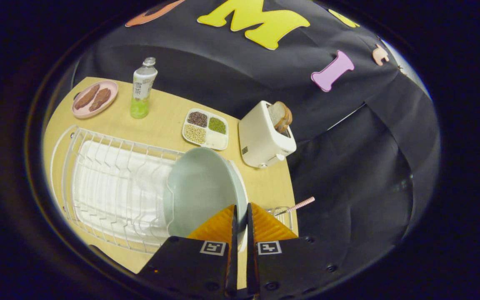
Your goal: Take the plate from the dish rack, then take the spoon from the basket and place it into the plate.
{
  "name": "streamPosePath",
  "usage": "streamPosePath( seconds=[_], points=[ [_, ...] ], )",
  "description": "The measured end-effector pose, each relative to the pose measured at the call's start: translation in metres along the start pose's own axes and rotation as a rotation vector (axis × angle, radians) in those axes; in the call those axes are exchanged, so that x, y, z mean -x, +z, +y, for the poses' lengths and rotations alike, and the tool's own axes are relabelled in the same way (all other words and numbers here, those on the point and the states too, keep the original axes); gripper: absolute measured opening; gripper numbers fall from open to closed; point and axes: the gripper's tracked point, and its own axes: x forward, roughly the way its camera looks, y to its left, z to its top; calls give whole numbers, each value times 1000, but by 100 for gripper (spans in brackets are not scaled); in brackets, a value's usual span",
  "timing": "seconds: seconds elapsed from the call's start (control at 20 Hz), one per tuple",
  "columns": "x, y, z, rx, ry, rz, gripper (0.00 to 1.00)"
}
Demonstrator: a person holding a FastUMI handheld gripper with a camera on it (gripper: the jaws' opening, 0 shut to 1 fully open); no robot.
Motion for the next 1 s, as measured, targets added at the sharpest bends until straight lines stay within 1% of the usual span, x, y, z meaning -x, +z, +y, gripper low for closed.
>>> streamPosePath(
  seconds=[0.25, 0.4, 0.5, 0.55, 0.75, 0.85, 1.0],
  points=[
    [21, 6, 3, -27, -121, -97, 13],
    [29, 6, 6, -35, -176, -136, 13],
    [33, 7, -1, -38, -249, -178, 13],
    [35, 10, -4, -48, -271, -204, 13],
    [45, 16, -13, -104, -322, -280, 13],
    [53, 13, -18, -134, -297, -307, 13],
    [63, -3, -20, -190, -180, -331, 13]
  ],
)
